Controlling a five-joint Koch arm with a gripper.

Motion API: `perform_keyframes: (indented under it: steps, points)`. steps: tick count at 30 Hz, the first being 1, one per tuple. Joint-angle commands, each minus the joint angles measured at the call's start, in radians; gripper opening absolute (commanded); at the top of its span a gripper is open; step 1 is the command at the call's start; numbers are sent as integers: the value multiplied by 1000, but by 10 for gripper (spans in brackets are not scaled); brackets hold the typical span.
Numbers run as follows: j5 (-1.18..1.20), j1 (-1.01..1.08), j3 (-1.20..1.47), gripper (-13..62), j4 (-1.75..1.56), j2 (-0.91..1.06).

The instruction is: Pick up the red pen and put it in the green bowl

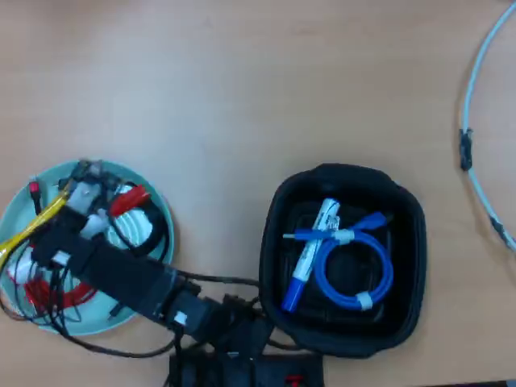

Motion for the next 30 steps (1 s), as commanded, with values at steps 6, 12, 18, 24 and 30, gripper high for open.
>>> perform_keyframes:
  steps: [6,12,18,24,30]
  points:
    - [-176,-78,-44,-69,-143,-98]
    - [-183,-94,-43,-69,-170,-170]
    - [-204,-101,-44,-68,-206,-239]
    - [-252,-101,-49,-68,-215,-293]
    - [-255,-98,-43,-51,-215,-295]
